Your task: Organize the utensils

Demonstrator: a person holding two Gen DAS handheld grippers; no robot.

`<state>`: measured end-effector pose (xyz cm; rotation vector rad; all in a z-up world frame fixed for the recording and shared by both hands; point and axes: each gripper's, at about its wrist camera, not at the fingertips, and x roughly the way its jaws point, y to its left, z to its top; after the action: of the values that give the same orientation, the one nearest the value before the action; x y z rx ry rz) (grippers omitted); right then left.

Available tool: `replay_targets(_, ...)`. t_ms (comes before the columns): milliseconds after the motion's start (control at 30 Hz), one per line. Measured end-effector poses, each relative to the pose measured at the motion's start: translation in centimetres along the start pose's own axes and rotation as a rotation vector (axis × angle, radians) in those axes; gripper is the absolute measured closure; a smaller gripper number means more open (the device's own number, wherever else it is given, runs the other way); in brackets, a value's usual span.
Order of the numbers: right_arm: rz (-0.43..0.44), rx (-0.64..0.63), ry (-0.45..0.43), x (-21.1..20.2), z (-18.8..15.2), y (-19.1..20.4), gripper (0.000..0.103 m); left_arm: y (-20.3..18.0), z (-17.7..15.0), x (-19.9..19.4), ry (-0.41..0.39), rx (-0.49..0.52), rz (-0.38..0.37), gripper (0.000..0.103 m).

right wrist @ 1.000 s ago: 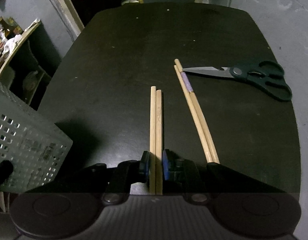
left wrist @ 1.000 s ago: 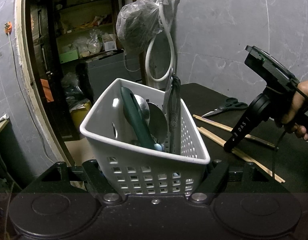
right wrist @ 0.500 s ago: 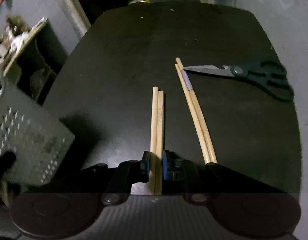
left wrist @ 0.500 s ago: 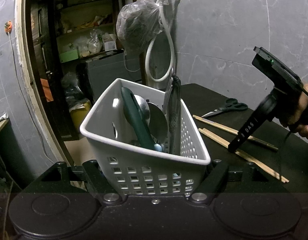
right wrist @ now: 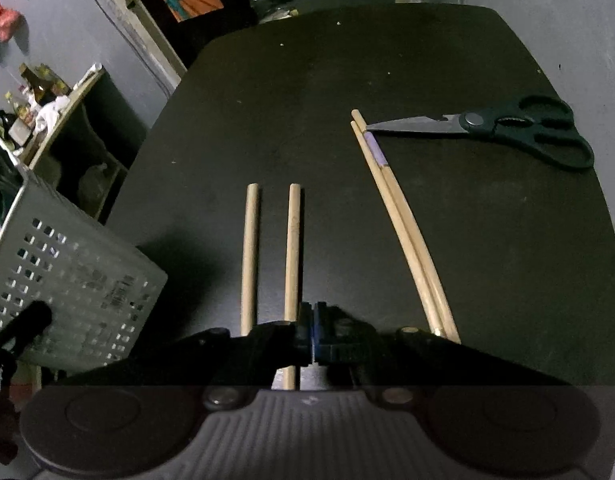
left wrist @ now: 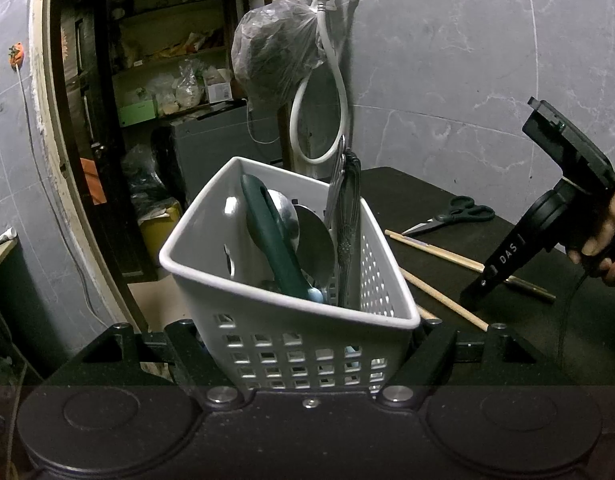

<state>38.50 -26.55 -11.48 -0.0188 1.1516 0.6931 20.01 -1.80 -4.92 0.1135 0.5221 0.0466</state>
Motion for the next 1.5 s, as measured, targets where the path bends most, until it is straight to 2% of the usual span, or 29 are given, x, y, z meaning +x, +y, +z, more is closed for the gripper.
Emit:
replay_targets(33, 0.005, 0.007, 0.001, 0.0, -0.1, 0.1, 0.093, 0.1, 0.0, 0.0, 0.001, 0.0, -0.001, 0.025)
replay_targets(67, 0.01, 0.017, -0.003, -0.2, -0.1, 0.4, 0.083, 0.0, 0.0, 0.0, 0.001, 0.001, -0.002, 0.025)
replay_targets(100, 0.022, 0.019, -0.013, -0.4, -0.3, 0.8, 0.064, 0.0, -0.1, 0.0, 0.0, -0.001, -0.001, 0.025)
replay_targets(167, 0.03, 0.01, -0.026, -0.4, -0.6, 1.7, 0.049, 0.0, -0.1, 0.0, 0.0, -0.001, -0.001, 0.025)
replay_targets(367, 0.034, -0.041, -0.013, 0.6, -1.3, 5.2, 0.043, 0.1, -0.1, -0.1, 0.0, -0.001, -0.002, 0.025)
replay_targets(467, -0.063, -0.16, -0.011, 1.2, -1.6, 8.2, 0.042, 0.1, -0.1, 0.0, 0.0, -0.001, -0.001, 0.025)
replay_targets(533, -0.135, -0.234, -0.008, 1.7, -1.9, 9.9, 0.045, 0.1, -0.1, 0.0, 0.0, -0.002, -0.002, 0.025)
replay_targets(600, -0.181, -0.285, -0.009, 1.9, -2.2, 10.7, 0.059, 0.1, -0.1, -0.1, 0.0, -0.003, -0.002, 0.025)
replay_targets(633, -0.176, -0.278, -0.006, 1.8, -2.1, 10.7, 0.063, 0.1, -0.1, -0.1, -0.001, -0.005, -0.002, 0.025)
replay_targets(700, -0.181, -0.266, 0.001, 1.6, -2.0, 10.5, 0.088, 0.2, -0.2, -0.1, -0.001, -0.009, -0.001, 0.025)
replay_targets(767, -0.166, -0.256, 0.015, 1.4, -1.7, 9.9, 0.089, 0.2, -0.2, -0.1, -0.003, -0.009, -0.001, 0.025)
replay_targets(1100, -0.113, -0.388, 0.173, 2.0, 0.6, 9.7, 0.089, 0.1, -0.3, -0.2, -0.006, -0.015, 0.0, 0.025)
replay_targets(1233, -0.094, -0.382, 0.17, 1.9, 1.0, 9.4, 0.09, 0.2, -0.4, -0.3, -0.01, -0.029, -0.002, 0.025)
replay_targets(1333, -0.028, -0.256, 0.156, 1.6, 1.4, 7.1, 0.091, 0.2, -0.5, -0.5, -0.012, -0.033, 0.001, 0.025)
replay_targets(1400, -0.022, -0.223, 0.136, 1.5, 0.8, 6.5, 0.091, 0.1, -0.6, -0.6, -0.012, -0.033, 0.003, 0.025)
replay_targets(1500, -0.044, -0.251, 0.116, 1.3, 0.4, 6.7, 0.091, 0.0, -0.5, -0.6, -0.011, -0.031, 0.003, 0.025)
